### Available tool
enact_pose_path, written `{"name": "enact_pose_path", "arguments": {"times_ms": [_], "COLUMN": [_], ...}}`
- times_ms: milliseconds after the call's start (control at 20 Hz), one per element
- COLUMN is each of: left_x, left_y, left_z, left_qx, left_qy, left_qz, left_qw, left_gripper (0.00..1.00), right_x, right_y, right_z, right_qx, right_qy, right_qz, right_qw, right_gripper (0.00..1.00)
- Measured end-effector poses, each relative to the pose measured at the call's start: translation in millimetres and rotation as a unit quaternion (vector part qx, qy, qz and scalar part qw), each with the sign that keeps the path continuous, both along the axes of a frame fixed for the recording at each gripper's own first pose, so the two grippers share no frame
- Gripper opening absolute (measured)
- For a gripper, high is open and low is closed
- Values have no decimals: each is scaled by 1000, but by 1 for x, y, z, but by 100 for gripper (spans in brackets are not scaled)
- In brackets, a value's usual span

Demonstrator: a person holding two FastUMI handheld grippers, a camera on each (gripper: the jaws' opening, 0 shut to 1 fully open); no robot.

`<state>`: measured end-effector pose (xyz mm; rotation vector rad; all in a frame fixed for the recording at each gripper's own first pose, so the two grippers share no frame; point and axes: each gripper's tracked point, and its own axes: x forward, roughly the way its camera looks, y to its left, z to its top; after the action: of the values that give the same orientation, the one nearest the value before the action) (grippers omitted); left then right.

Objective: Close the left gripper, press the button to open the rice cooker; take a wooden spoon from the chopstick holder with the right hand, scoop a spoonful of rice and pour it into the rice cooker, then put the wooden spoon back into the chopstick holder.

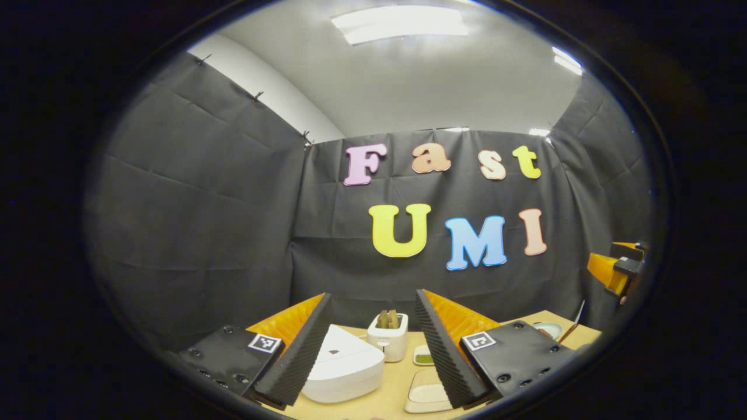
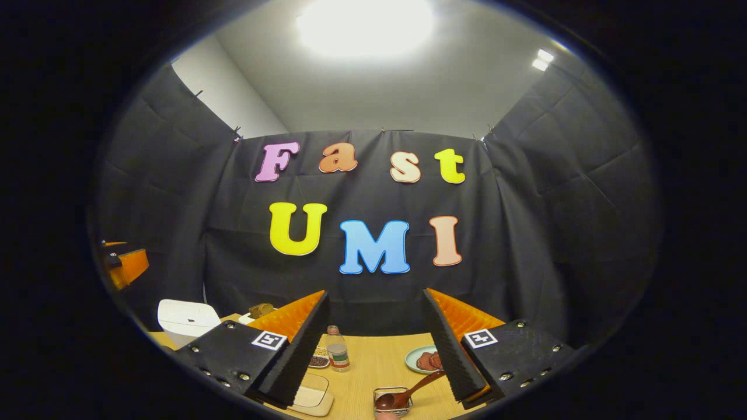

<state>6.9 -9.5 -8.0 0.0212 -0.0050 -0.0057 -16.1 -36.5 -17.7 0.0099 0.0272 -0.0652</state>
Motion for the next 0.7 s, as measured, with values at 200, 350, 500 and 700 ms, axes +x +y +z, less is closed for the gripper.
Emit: {"name": "enact_pose_path", "arguments": {"times_ms": [200,350,500,700], "left_x": [2,3,7,12], "left_y": [2,8,15,28], "left_z": [-1,1,3,2], "left_qx": [0,4,7,3], "left_qy": [2,-4,-7,-6], "left_qz": [-1,-3,-10,-16], "left_qw": [1000,1000,1000,1000], "left_gripper": [94,83,56,18], "right_x": [0,0,0,-1], "right_y": [-5,-1,3,13], "right_z": [3,2,1,2], "right_qx": [-10,-13,-20,-30], "right_qy": [-6,-6,-3,-3], "right_qz": [-7,-5,-4,0], "right_qw": [1000,1000,1000,1000], "right_gripper": [95,95,95,95]}}
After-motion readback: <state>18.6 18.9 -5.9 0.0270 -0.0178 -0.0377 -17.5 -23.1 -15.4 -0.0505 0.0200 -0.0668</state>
